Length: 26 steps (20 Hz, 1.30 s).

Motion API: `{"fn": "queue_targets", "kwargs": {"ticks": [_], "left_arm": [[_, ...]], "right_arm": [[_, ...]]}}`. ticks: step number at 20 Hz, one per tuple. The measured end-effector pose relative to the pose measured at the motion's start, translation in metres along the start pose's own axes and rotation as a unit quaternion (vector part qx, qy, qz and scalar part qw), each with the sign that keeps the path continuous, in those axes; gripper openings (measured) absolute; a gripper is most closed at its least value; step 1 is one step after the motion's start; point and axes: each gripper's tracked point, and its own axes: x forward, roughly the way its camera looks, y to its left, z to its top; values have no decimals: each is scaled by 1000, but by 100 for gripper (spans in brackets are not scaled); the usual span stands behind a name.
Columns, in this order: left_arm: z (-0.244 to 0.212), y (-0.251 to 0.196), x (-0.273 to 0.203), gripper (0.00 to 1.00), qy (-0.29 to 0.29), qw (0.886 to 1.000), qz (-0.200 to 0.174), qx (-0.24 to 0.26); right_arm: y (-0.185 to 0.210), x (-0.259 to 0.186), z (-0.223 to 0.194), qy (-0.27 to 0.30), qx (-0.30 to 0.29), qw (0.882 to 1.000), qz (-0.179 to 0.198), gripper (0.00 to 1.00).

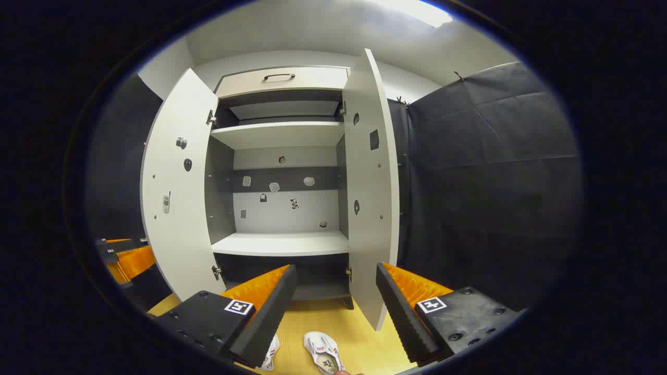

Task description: Grab one shoe with the right hand and put it into the shoe cabinet, grab the other shoe with the left hand and put it into the shoe cabinet; then close the right door with the right hand and the left door with the left hand.

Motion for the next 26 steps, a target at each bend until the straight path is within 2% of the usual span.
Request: {"fn": "queue_targets", "kwargs": {"ticks": [5, 18, 21, 26], "left_arm": [[-12, 10, -1, 97, 5, 1000, 19, -10], [-28, 9, -17, 95, 9, 1000, 10, -6], [-33, 8, -21, 95, 14, 1000, 9, -3], [-46, 6, -23, 95, 30, 999, 10, 4]], "right_arm": [[8, 4, -7, 5, -1, 1000, 11, 98], [20, -6, -39, 42, -12, 998, 36, 98], [16, -9, -56, 68, -21, 997, 31, 98], [18, -9, -91, 122, -20, 991, 45, 98]]}}
